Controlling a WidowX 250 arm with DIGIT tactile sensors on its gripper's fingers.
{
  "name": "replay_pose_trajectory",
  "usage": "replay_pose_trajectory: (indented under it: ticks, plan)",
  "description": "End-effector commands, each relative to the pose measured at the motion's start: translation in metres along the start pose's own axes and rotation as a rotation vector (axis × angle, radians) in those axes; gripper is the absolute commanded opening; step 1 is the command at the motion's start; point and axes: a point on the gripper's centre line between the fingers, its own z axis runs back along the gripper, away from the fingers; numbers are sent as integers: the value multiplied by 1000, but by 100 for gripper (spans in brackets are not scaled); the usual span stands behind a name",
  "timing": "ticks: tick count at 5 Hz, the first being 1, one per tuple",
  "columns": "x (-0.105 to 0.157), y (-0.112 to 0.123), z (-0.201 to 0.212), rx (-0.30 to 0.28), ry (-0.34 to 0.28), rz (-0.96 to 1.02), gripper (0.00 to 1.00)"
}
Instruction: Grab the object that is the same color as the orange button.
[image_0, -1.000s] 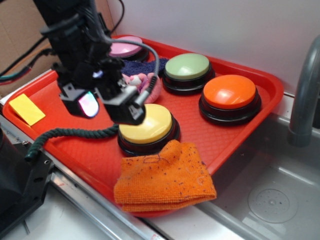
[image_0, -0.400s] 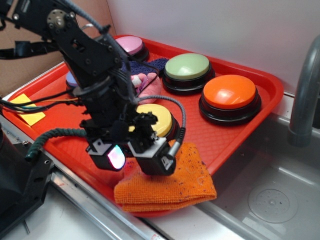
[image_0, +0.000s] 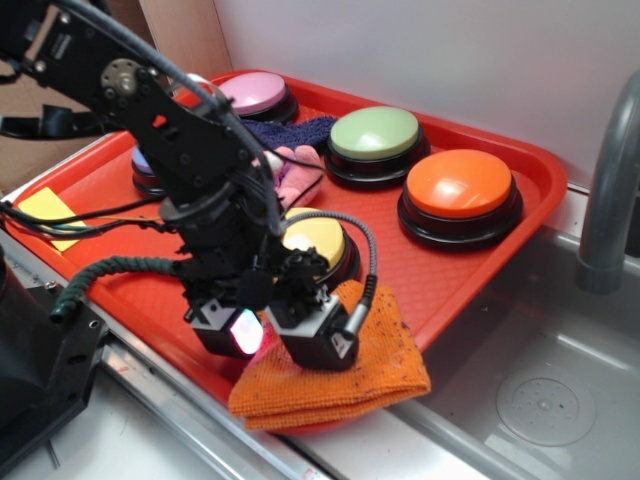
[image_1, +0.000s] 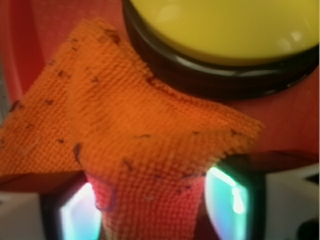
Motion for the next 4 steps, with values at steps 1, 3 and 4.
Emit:
replay_pose_trajectory:
  ticks: [1, 3, 4]
  plan:
    - [5, -4, 6, -42, -25, 3, 0]
    - [21, 0, 50, 61, -37, -245, 0]
    - [34, 13, 91, 126, -54, -267, 0]
